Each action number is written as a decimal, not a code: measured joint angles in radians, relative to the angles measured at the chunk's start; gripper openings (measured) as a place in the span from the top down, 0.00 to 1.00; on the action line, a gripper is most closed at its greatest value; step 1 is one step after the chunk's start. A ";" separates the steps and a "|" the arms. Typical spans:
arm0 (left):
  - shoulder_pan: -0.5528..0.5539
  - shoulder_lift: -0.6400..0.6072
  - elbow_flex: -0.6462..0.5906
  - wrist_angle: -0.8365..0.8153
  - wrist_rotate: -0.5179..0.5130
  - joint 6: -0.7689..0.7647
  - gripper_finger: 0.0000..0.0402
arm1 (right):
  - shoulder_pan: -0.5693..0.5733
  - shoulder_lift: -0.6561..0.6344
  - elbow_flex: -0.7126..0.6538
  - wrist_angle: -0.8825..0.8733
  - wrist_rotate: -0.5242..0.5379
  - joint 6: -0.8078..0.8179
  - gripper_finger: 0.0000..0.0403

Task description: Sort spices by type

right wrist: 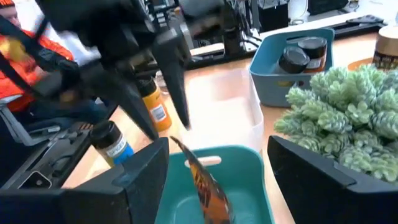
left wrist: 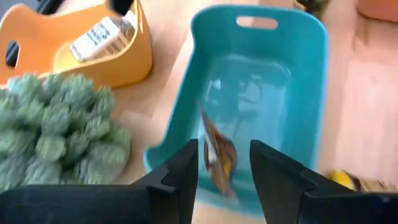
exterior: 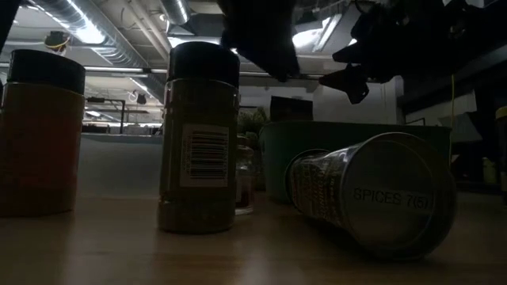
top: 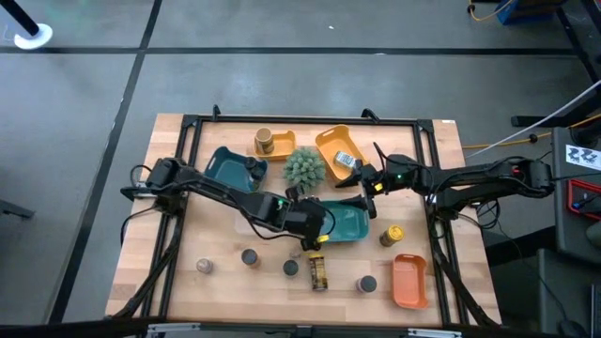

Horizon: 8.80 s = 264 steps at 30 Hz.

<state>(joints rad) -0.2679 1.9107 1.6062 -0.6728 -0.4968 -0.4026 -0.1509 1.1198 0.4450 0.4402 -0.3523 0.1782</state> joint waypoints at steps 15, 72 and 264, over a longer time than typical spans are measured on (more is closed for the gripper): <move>-0.120 -0.139 0.005 -0.193 0.043 -0.164 0.67 | 0.000 0.000 0.000 0.003 0.002 0.000 0.32; -0.262 -0.089 0.004 -0.653 0.506 -0.846 0.41 | 0.000 0.000 0.000 -0.012 0.001 0.000 0.32; 0.851 -0.504 -0.657 -0.353 0.416 -0.171 0.35 | 0.000 0.008 -0.001 -0.077 0.003 -0.030 0.32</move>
<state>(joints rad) 0.5835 1.4063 0.9495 -1.0262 -0.0811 -0.5736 -0.1509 1.1278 0.4442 0.3630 -0.3489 0.1478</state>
